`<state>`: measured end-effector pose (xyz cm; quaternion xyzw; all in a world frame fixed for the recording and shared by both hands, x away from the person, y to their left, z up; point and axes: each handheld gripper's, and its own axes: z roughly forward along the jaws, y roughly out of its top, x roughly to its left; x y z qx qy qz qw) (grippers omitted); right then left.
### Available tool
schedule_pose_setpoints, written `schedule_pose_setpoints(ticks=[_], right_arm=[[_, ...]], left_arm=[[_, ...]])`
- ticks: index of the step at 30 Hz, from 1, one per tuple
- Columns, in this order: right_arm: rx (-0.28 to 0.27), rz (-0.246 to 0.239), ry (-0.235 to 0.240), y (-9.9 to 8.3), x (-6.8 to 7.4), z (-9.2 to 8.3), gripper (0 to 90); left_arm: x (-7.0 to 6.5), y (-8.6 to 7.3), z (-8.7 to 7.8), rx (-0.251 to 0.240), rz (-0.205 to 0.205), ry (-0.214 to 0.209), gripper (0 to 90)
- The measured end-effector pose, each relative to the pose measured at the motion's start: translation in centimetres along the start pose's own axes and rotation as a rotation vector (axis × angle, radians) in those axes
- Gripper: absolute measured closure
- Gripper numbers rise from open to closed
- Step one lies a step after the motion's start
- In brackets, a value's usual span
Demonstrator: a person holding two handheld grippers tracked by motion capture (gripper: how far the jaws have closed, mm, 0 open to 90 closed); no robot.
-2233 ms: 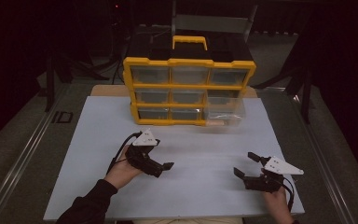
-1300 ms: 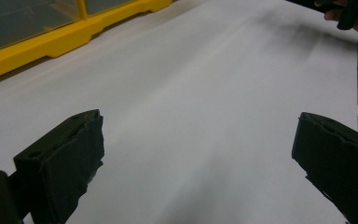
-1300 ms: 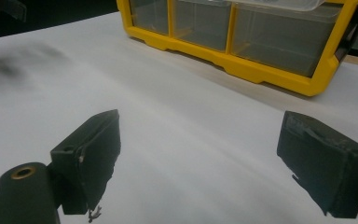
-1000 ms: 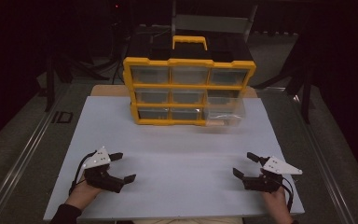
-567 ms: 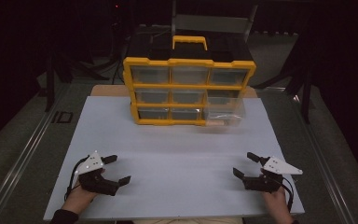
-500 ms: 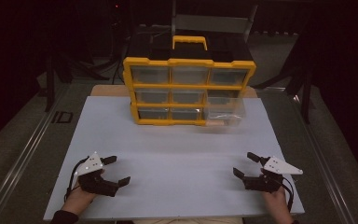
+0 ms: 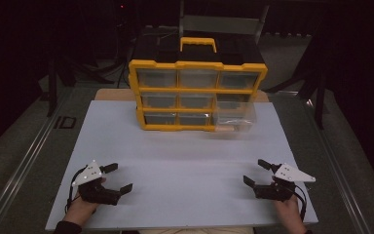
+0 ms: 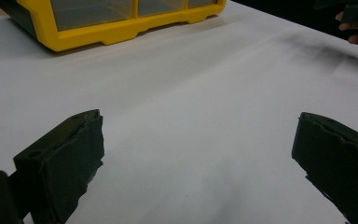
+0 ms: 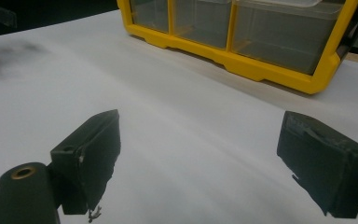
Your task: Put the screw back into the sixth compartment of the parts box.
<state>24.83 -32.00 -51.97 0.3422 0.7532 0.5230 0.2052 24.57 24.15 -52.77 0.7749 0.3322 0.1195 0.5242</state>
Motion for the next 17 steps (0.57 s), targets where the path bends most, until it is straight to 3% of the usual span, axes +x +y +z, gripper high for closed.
schedule_pose_setpoints(ticks=[17], right_arm=[[0.004,0.005,0.002,-0.04,-0.08,0.00,13.3]], left_arm=[[0.16,-0.32,0.24,0.000,-0.011,-0.001,2.5]])
